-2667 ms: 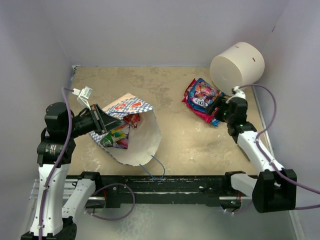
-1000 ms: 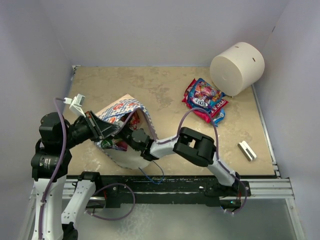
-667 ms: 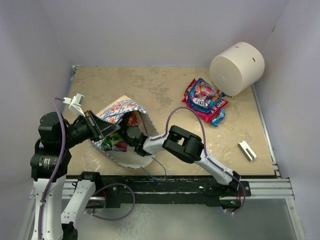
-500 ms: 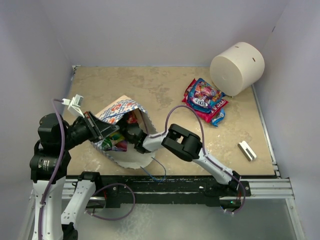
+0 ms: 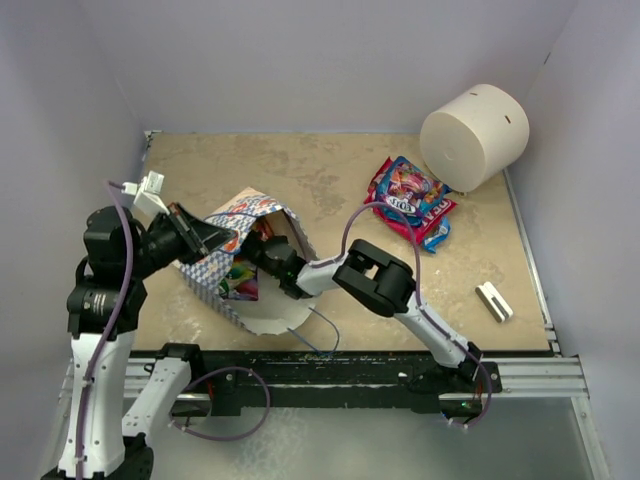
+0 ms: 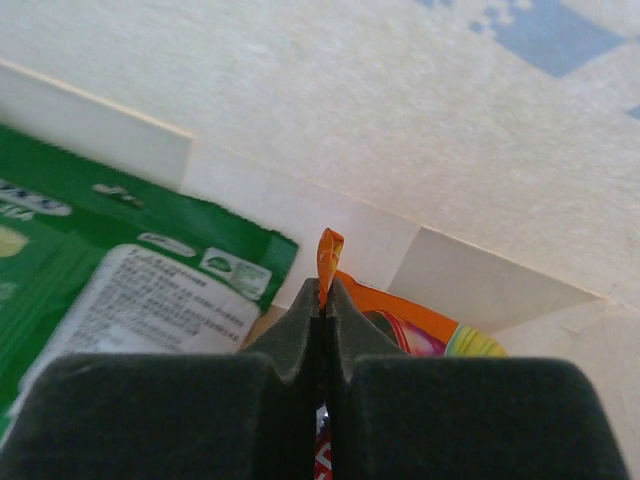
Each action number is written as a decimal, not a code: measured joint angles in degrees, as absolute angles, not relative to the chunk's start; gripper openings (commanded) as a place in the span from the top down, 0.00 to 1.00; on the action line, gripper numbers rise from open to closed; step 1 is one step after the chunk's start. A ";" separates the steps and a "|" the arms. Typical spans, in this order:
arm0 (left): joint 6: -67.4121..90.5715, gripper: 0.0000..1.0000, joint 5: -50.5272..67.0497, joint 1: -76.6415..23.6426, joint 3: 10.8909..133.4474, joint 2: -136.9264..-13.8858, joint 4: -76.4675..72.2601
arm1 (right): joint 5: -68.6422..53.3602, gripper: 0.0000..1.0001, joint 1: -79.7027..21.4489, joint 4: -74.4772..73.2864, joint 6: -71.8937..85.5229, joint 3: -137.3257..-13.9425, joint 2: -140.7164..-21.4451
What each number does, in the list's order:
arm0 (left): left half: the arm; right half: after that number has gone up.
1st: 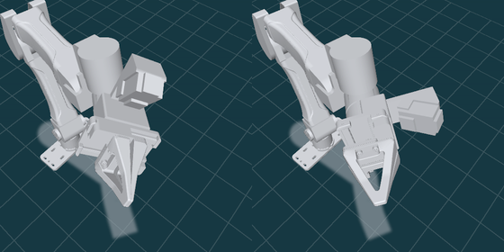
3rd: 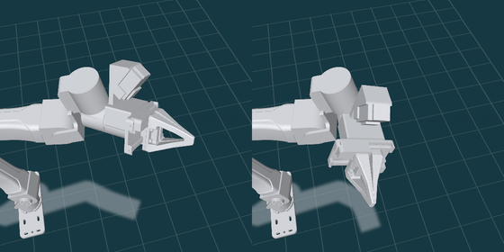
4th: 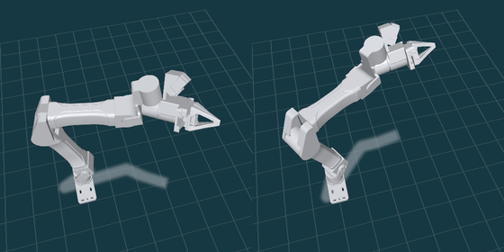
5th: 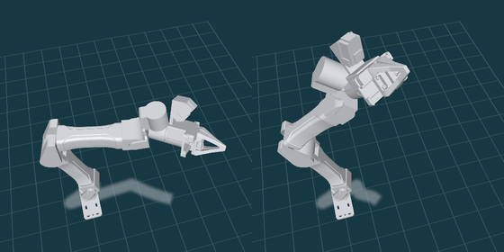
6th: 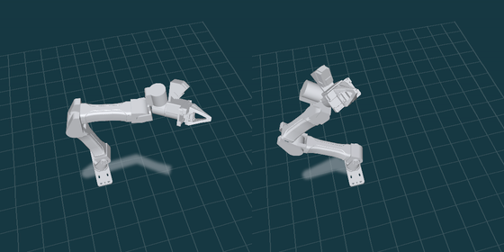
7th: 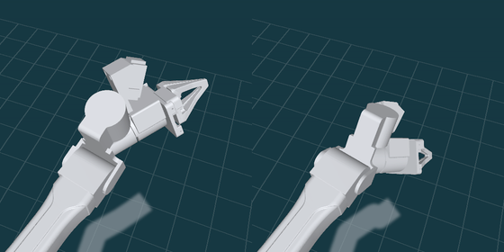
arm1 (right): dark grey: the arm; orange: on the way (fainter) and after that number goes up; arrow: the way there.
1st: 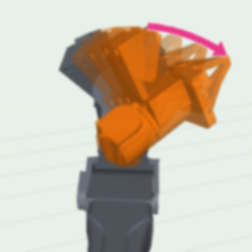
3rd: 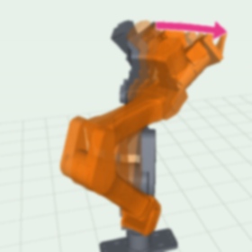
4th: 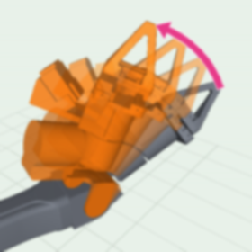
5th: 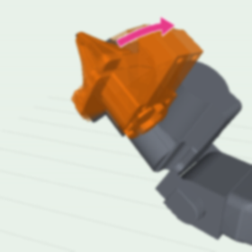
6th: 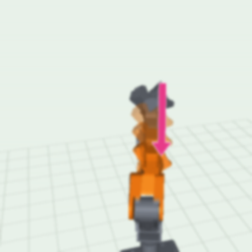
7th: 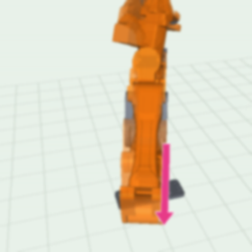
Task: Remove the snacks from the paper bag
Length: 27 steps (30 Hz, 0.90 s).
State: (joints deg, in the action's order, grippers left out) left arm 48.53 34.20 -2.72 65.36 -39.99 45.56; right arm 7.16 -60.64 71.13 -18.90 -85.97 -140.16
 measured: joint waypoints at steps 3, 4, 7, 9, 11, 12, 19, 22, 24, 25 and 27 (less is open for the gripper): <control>48.90 1.00 33.98 -2.72 65.36 -42.98 42.81 | 1.48 1.00 -60.34 70.46 -16.36 -81.17 -135.98; 48.90 1.00 33.98 -2.70 65.36 -43.55 42.33 | -0.08 1.00 -60.29 70.41 -15.40 -79.61 -134.54; 48.93 1.00 33.63 -2.70 65.21 -44.88 40.75 | -5.91 1.00 -60.31 70.26 -10.66 -74.00 -128.90; 48.95 1.00 33.52 -2.70 64.60 -44.40 39.97 | -9.39 1.00 -60.31 70.48 -7.64 -70.83 -125.51; 49.06 1.00 33.39 -2.72 63.59 -43.05 39.44 | -12.88 1.00 -60.31 70.70 -4.49 -67.46 -122.08; 49.12 1.00 33.26 -2.72 63.00 -42.19 39.09 | -14.04 1.00 -60.36 70.74 -3.40 -66.04 -120.66; 49.04 1.00 32.18 -2.72 61.93 -39.62 38.59 | -17.41 1.00 -60.34 70.85 1.19 -52.66 -110.48; 48.97 1.00 31.83 -2.72 61.93 -40.27 38.61 | -16.88 1.00 -60.27 69.78 1.58 -47.53 -106.76; 48.97 1.00 31.73 -2.72 61.93 -40.64 38.61 | -16.14 1.00 -60.25 68.34 1.78 -45.45 -104.25; 48.97 1.00 31.75 -2.72 61.93 -40.86 38.61 | -15.77 1.00 -60.18 66.65 2.00 -44.73 -102.32; 48.99 1.00 31.75 -2.72 61.93 -41.23 38.63 | -15.25 1.00 -60.03 64.40 2.31 -44.66 -99.57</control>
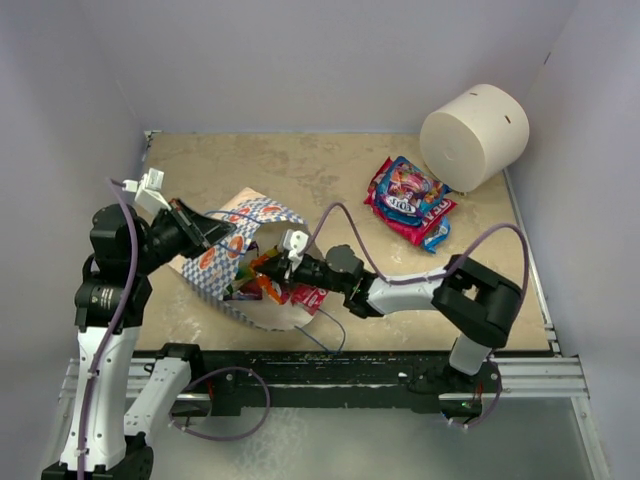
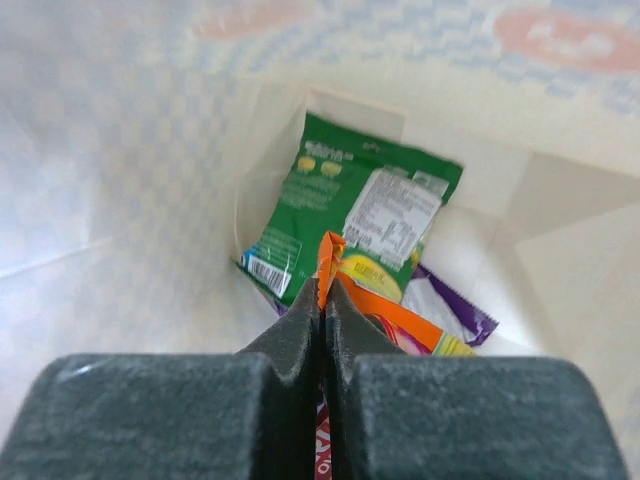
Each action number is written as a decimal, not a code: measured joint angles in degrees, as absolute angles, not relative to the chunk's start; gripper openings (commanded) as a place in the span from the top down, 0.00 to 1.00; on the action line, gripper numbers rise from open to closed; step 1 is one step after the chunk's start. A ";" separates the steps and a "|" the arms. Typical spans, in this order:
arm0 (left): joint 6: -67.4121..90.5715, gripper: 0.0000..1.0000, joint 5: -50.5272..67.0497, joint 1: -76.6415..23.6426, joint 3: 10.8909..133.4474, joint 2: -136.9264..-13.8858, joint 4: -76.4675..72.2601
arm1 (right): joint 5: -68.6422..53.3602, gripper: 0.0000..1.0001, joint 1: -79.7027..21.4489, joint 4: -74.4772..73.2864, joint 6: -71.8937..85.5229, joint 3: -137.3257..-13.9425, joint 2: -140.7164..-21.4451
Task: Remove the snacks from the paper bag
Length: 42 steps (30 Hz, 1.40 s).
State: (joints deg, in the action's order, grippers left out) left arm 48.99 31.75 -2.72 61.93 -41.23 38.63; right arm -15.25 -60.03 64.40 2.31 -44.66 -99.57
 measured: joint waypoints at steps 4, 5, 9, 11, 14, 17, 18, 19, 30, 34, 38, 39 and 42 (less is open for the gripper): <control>49.58 1.00 31.75 -2.72 61.49 -41.01 38.13 | -13.30 1.00 -59.92 64.20 3.66 -44.86 -95.50; 49.98 1.00 31.75 -2.72 61.01 -40.84 37.82 | -12.78 1.00 -59.88 64.77 3.97 -45.21 -95.50; 51.00 1.00 31.73 -2.72 60.03 -40.47 37.98 | -11.94 1.00 -59.24 65.01 4.75 -49.01 -98.28; 51.37 1.00 31.66 -2.72 60.03 -40.91 37.98 | -11.97 1.00 -58.67 64.36 4.86 -51.20 -99.55; 51.46 1.00 31.44 -2.72 60.14 -42.24 38.33 | -12.45 1.00 -58.06 62.04 4.78 -52.93 -98.98; 51.46 1.00 30.94 -2.72 60.55 -43.83 38.81 | -13.72 1.00 -57.69 57.43 4.49 -52.75 -94.87; 51.46 1.00 30.74 -2.72 60.77 -44.27 38.85 | -14.48 1.00 -57.60 56.05 4.32 -52.40 -93.08; 51.46 1.00 30.57 -2.72 60.97 -44.84 38.92 | -15.53 1.00 -57.56 54.13 4.12 -51.72 -90.48; 50.96 1.00 29.04 -2.72 61.95 -47.70 40.47 | -18.46 1.00 -57.74 17.91 2.61 -49.23 -61.54; 50.33 1.00 28.64 -2.72 61.95 -48.93 40.51 | -3.81 1.00 -57.80 4.43 6.52 -50.37 -54.17; 50.22 1.00 28.27 -2.72 61.95 -49.12 40.51 | 14.37 1.00 -54.96 -6.87 11.16 -54.85 -53.78; 50.22 1.00 28.27 -2.72 61.95 -49.12 40.51 | 17.41 1.00 -52.53 -9.50 12.49 -56.36 -54.61; 50.24 1.00 28.27 -2.72 61.95 -49.12 40.58 | 23.44 1.00 -42.39 -13.89 15.70 -59.29 -57.78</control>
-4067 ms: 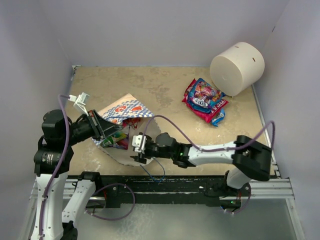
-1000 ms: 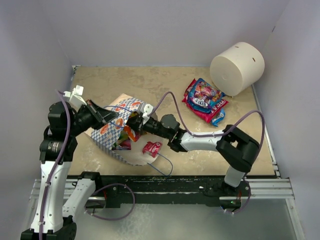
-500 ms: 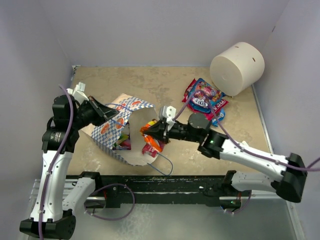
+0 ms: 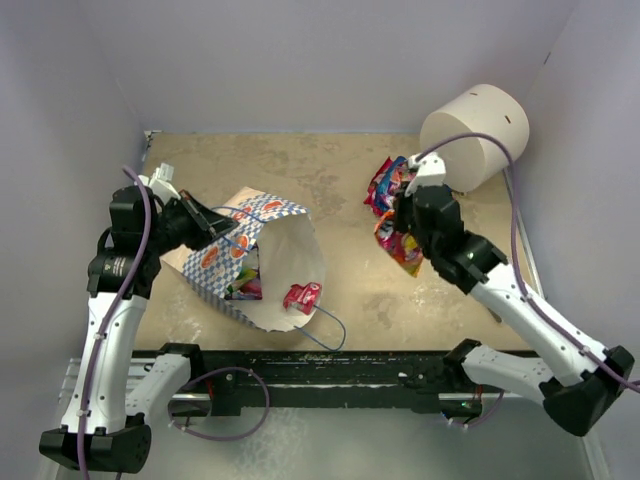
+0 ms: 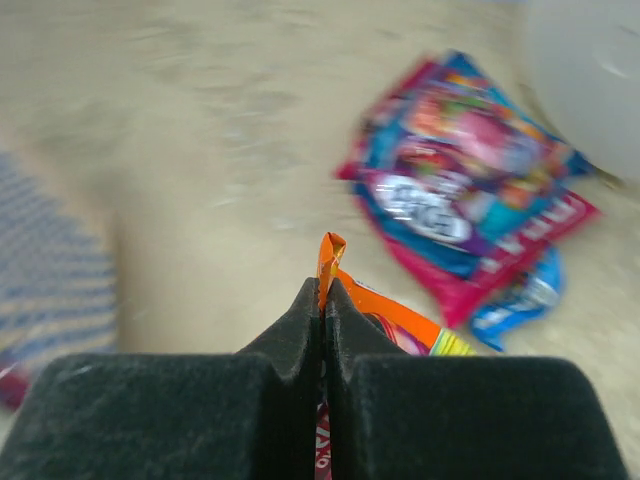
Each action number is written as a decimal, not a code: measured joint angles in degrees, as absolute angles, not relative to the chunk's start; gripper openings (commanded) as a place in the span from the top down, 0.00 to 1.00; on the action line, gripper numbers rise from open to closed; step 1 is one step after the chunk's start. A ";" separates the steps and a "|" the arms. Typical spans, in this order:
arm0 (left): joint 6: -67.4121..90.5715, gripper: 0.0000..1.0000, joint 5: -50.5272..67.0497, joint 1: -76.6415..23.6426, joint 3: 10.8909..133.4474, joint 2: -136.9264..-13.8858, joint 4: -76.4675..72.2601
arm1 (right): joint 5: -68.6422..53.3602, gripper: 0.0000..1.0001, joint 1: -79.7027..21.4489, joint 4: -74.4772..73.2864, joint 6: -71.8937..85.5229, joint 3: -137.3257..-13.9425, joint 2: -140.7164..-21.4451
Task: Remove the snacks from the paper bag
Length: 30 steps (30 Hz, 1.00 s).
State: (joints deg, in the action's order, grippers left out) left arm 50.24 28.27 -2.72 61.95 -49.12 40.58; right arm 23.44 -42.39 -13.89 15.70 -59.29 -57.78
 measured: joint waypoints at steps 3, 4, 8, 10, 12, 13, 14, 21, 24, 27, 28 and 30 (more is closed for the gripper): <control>50.24 1.00 28.23 -2.72 61.95 -49.04 41.01 | 26.00 1.00 -31.46 -16.53 18.35 -60.58 -61.87; 50.24 1.00 28.21 -2.72 61.95 -48.97 41.25 | 26.24 1.00 -28.38 -17.17 19.16 -60.82 -63.26; 50.24 1.00 28.21 -2.72 62.02 -48.53 41.91 | 25.91 1.00 -14.68 -18.44 22.61 -61.21 -70.37; 50.24 1.00 28.32 -2.72 62.04 -48.27 42.11 | 25.98 1.00 -9.58 -18.79 23.88 -61.30 -73.73; 50.19 1.00 28.75 -2.72 62.04 -48.12 42.11 | 26.28 1.00 -5.45 -18.74 24.86 -61.39 -77.43; 50.17 1.00 29.10 -2.72 62.04 -48.10 42.11 | 26.48 1.00 -4.34 -18.59 25.06 -61.39 -78.83; 50.15 1.00 29.71 -2.72 62.04 -48.10 42.13 | 26.55 1.00 -3.36 -18.31 25.21 -61.39 -80.29; 49.87 1.00 34.09 -2.72 62.04 -47.72 42.41 | 25.91 0.93 -0.78 -12.10 26.26 -61.89 -90.89; 49.71 1.00 35.44 -2.72 62.04 -47.18 43.24 | 25.96 0.77 -0.67 -11.20 26.89 -63.00 -95.61; 49.32 1.00 36.18 -2.72 62.04 -46.52 44.07 | 25.93 0.56 -0.62 -9.96 26.39 -63.46 -97.49; 49.08 1.00 36.38 -2.72 62.04 -46.33 44.34 | 25.74 0.50 -0.62 -9.47 25.87 -63.46 -97.49; 48.86 1.00 36.71 -2.72 62.04 -46.04 44.64 | 24.36 0.39 -0.60 -8.34 24.38 -63.46 -97.01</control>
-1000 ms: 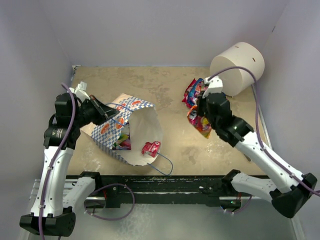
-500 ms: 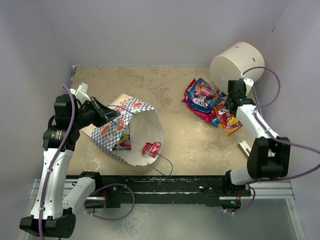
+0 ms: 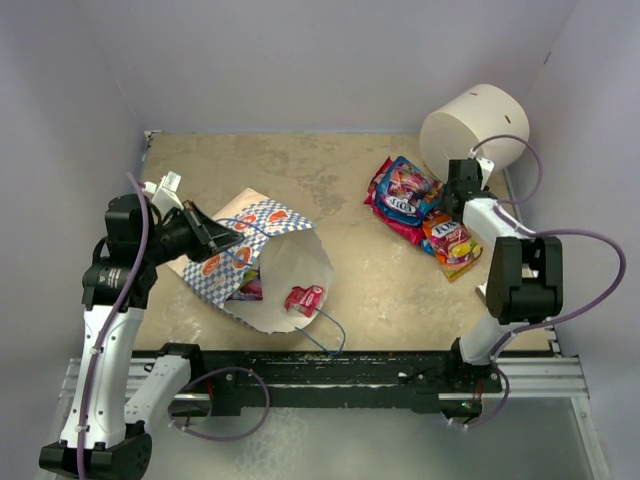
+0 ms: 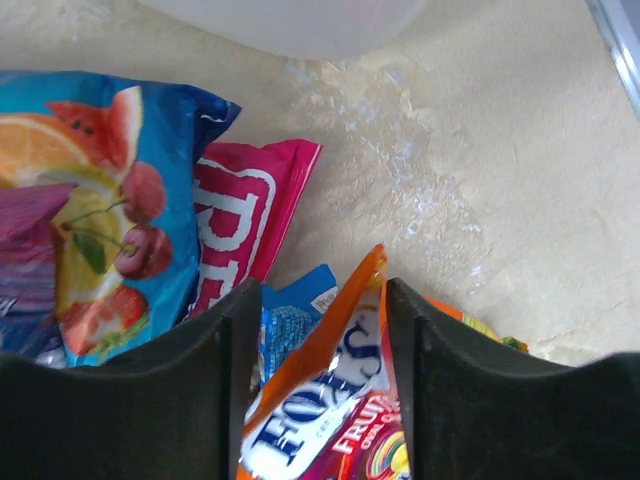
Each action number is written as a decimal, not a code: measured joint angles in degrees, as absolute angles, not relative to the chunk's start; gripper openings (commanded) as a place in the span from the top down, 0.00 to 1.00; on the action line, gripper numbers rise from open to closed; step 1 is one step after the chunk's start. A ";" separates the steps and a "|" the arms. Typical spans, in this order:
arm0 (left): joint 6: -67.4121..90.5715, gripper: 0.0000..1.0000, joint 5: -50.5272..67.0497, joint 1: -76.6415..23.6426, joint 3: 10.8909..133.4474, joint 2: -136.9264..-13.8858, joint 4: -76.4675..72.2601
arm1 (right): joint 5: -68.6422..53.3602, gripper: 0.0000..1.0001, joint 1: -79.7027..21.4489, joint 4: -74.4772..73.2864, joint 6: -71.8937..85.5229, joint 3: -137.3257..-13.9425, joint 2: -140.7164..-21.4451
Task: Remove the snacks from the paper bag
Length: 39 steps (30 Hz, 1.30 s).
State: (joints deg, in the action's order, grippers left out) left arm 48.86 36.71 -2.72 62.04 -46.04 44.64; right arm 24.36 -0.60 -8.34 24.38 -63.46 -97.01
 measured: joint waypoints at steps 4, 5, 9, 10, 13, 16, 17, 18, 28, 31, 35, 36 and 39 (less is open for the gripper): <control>48.84 1.00 37.10 -2.72 62.04 -45.69 44.71 | 22.68 0.31 -0.58 -7.62 21.67 -63.24 -93.58; 48.86 1.00 37.15 -2.72 62.04 -45.63 44.66 | 22.24 0.31 -0.58 -7.53 20.91 -63.24 -91.85; 48.86 1.00 37.36 -2.72 61.98 -45.52 44.51 | 17.74 0.31 -0.73 -7.70 18.33 -63.24 -83.40; 48.84 1.00 37.41 -2.72 61.93 -45.52 44.42 | 15.75 0.31 -0.93 -7.75 17.74 -63.20 -81.32; 48.84 1.00 37.60 -2.72 61.69 -45.58 43.92 | 9.54 0.31 -3.46 -7.18 16.36 -61.41 -75.18; 48.86 1.00 37.76 -2.72 61.32 -45.87 43.75 | 2.74 0.32 -11.18 -5.93 14.72 -56.51 -68.36; 48.84 1.00 37.80 -2.72 61.23 -46.04 43.77 | 0.30 0.32 -13.74 -5.89 14.35 -55.00 -66.43; 48.86 1.00 37.80 -2.70 61.21 -46.17 43.77 | -3.20 0.33 -17.91 -4.99 13.56 -52.49 -63.61; 48.86 1.00 37.76 -2.72 61.17 -45.93 43.79 | -28.75 0.32 -43.83 2.13 -5.48 -36.32 -48.51; 48.86 1.00 37.76 -2.72 61.17 -45.60 43.79 | -31.11 0.32 -49.28 2.70 -13.10 -36.45 -51.86; 48.90 1.00 37.74 -2.72 61.14 -45.21 43.79 | -30.39 0.32 -55.57 4.05 -21.56 -38.20 -62.30; 48.90 1.00 37.71 -2.72 61.10 -45.12 43.81 | -29.82 0.32 -56.97 4.71 -22.96 -38.54 -64.75; 48.93 1.00 37.71 -2.72 60.88 -44.91 43.81 | -28.27 0.34 -60.34 6.83 -26.52 -40.07 -71.40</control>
State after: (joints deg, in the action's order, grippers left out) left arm 48.93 37.71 -2.72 60.88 -44.91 43.81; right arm -28.27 -60.34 6.83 -26.52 -40.07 -71.40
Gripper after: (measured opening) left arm 0.009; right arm 0.678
